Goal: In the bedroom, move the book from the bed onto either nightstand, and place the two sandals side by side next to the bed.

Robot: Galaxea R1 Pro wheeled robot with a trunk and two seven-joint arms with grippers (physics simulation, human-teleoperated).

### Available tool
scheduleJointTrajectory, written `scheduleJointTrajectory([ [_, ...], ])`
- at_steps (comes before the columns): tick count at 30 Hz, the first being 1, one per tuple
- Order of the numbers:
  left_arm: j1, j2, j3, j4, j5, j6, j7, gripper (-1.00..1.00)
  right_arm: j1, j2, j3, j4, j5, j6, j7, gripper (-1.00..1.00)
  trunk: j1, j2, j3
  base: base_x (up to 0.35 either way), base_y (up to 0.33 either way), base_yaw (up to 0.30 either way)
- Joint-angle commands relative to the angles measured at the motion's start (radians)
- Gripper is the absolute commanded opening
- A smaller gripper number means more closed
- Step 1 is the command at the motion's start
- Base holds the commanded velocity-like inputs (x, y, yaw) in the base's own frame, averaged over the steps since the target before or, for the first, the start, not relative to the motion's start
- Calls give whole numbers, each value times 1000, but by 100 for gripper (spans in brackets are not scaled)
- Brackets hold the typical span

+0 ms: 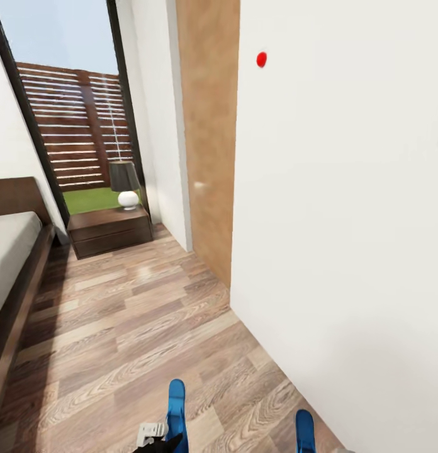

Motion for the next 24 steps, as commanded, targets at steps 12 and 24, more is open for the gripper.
scheduleJointTrajectory([
  [12,-1,0,4,2,0,-3,-6,-100,0,1,-8,-2,1,10,6,-100,0,0,-1,230,0,290],
  [24,-1,0,4,2,0,-3,-6,-100,0,1,-8,-2,1,10,6,-100,0,0,-1,17,0,290],
])
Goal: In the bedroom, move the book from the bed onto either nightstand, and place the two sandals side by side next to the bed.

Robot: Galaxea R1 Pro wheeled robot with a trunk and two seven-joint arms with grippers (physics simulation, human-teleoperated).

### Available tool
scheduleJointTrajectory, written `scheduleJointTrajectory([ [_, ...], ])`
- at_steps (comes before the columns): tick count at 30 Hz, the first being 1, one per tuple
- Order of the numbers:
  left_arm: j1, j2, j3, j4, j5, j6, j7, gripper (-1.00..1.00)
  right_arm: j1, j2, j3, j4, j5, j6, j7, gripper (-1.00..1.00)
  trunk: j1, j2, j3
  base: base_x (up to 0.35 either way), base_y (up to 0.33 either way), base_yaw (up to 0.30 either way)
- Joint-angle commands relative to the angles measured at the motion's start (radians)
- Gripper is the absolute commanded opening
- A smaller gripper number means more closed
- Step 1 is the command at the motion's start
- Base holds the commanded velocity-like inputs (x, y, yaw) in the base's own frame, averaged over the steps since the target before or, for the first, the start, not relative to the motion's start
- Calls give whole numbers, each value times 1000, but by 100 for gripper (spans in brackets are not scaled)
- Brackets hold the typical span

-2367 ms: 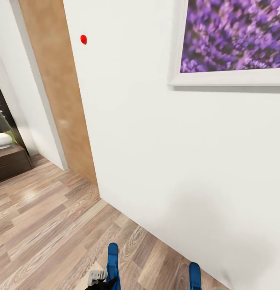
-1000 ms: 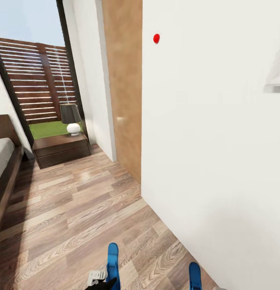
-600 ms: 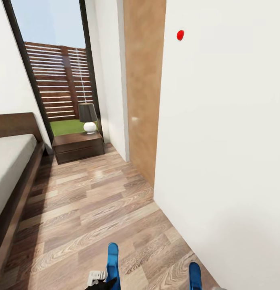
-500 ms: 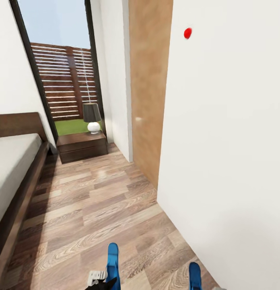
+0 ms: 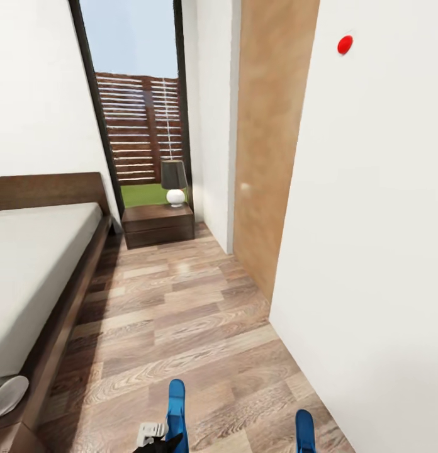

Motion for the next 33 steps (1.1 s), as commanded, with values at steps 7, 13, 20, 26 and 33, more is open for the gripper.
scheduleJointTrajectory([
  [7,-1,-1,4,2,-1,-2,-5,-100,0,1,-8,-1,1,10,6,-100,0,0,-1,279,0,290],
  [13,-1,0,4,2,-1,-2,-5,-100,0,1,-8,-1,1,10,6,-100,0,0,-1,331,0,290],
  [20,-1,0,4,2,-1,-2,-5,-100,0,1,-8,-1,1,9,6,-100,0,0,-1,333,0,290],
  [26,-1,-1,4,2,-1,-2,-5,-100,0,1,-8,-1,1,10,6,-100,0,0,-1,333,0,290],
  [33,-1,-2,4,2,-1,-2,-5,-100,0,1,-8,-1,1,10,6,-100,0,0,-1,333,0,112],
])
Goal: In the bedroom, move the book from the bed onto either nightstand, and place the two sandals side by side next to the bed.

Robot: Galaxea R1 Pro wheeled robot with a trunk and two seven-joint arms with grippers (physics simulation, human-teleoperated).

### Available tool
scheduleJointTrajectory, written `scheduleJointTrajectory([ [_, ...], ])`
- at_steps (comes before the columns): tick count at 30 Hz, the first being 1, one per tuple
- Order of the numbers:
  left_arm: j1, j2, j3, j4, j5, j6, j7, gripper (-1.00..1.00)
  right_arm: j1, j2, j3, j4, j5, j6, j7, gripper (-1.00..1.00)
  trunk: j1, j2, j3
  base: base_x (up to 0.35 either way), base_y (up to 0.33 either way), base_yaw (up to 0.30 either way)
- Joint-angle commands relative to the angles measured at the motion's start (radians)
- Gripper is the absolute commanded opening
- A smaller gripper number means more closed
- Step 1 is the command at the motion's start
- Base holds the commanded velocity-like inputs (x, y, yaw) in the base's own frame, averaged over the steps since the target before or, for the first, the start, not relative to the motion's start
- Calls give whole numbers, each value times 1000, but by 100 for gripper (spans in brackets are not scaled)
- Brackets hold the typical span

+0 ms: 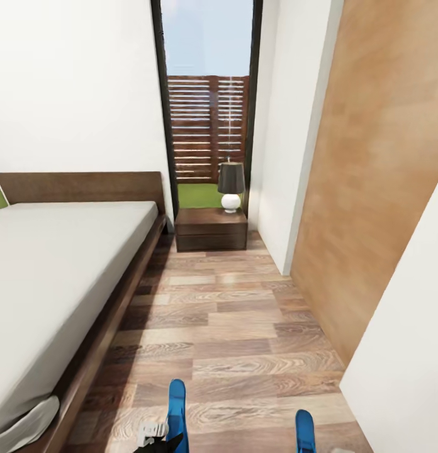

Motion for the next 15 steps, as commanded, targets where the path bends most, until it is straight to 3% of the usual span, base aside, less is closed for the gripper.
scheduleJointTrajectory([
  [1,-1,0,4,1,0,-3,-5,-100,0,1,-9,-1,0,10,6,-100,0,0,-1,333,0,12],
  [15,-1,0,4,1,0,-3,-4,-100,0,1,-9,-1,0,10,6,-100,0,0,-1,333,0,1],
])
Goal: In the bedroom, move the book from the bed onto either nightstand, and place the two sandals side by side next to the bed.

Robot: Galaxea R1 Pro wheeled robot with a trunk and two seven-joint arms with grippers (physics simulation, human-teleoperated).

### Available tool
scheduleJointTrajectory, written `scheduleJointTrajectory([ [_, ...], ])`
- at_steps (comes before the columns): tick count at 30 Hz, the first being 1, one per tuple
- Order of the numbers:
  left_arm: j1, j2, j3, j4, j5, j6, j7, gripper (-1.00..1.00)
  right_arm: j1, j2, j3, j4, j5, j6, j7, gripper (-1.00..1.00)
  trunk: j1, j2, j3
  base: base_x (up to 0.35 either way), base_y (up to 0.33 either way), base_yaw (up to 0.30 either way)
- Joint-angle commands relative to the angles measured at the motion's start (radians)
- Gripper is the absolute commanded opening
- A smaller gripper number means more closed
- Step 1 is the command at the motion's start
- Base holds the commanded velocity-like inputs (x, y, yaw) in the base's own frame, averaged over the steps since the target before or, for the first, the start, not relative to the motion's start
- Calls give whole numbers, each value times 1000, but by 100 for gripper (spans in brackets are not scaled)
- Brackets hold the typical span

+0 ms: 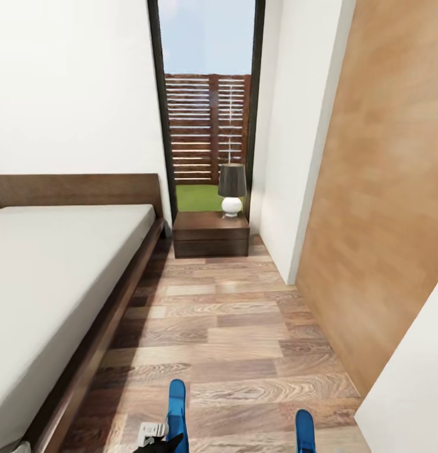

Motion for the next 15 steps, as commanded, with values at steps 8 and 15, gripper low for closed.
scheduleJointTrajectory([
  [8,-1,0,4,1,0,-3,-4,-100,-1,1,-9,-1,-6,10,7,-100,0,0,-1,333,0,0],
  [15,0,0,4,1,0,-2,-5,-100,-1,1,-9,-1,-5,10,7,-100,0,0,-1,333,0,0],
])
